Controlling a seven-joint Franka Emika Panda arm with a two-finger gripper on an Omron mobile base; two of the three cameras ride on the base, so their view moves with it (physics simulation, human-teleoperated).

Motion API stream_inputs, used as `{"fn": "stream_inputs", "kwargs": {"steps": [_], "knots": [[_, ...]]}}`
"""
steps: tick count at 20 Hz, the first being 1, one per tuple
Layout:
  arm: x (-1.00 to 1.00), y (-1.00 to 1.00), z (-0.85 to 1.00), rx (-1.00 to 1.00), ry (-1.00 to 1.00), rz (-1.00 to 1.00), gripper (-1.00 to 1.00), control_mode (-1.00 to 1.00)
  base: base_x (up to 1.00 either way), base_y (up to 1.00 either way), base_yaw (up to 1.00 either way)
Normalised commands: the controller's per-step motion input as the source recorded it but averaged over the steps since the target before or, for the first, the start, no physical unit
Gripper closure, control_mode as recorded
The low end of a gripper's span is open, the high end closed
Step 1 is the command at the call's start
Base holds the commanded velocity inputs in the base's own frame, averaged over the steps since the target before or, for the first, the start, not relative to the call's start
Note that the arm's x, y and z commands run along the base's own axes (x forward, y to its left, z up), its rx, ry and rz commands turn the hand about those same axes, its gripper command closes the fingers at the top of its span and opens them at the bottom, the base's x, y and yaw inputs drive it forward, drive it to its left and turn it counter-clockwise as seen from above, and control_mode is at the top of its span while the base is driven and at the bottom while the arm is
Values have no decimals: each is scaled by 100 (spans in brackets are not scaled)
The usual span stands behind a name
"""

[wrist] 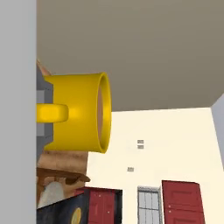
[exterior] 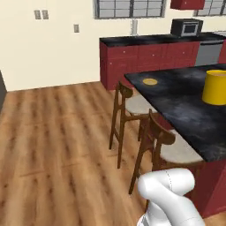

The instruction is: Pick the cup of tea, navigate to the dining table, and place it on the saucer.

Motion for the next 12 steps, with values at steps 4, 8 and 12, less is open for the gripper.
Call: {"fn": "stream_inputs", "kwargs": {"steps": [4, 8, 12], "knots": [[0, 0, 0, 0, 0, 0, 100, 100, 83, 100, -39], [0, 0, 0, 0, 0, 0, 100, 100, 77, 100, -42], [0, 0, 0, 0, 0, 0, 100, 100, 73, 96, -45]]}}
